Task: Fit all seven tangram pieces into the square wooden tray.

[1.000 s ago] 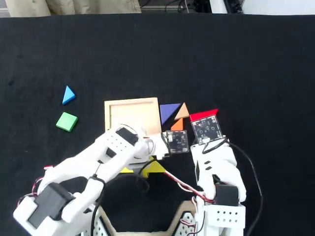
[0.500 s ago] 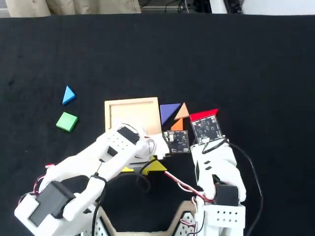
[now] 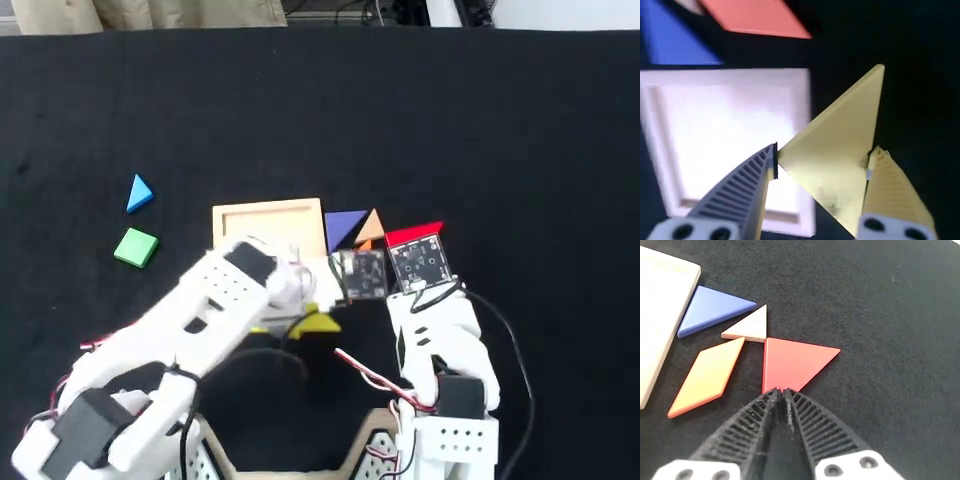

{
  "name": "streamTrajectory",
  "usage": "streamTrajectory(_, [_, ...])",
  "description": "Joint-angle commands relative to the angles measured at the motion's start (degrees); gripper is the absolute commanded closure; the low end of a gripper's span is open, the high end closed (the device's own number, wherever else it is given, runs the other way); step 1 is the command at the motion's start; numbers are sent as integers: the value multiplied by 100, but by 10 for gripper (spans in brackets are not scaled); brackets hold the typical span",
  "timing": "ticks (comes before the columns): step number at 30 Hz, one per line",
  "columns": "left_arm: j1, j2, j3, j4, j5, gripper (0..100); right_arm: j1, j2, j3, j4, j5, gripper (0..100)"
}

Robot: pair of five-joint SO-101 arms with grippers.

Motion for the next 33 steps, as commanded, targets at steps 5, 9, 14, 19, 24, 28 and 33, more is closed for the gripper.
streamTrajectory(5, [-760,132,-1200,70,-343,824,97,-171,-13,-176,9,986])
streamTrajectory(9, [-1086,862,-1367,-651,-343,826,97,-171,-13,-176,9,986])
streamTrajectory(14, [-1033,1591,-1376,-888,-343,826,97,-171,-13,-176,9,986])
streamTrajectory(19, [-1033,1723,-1402,-870,-651,823,97,-171,-13,-176,9,986])
streamTrajectory(24, [-1033,1714,-1349,-826,-659,790,97,-171,-13,-176,9,986])
streamTrajectory(28, [-1033,1714,-1402,-246,-712,723,97,-171,-13,-176,9,986])
streamTrajectory(33, [-1033,1714,-1411,229,-1152,722,97,-171,-13,-176,9,986])
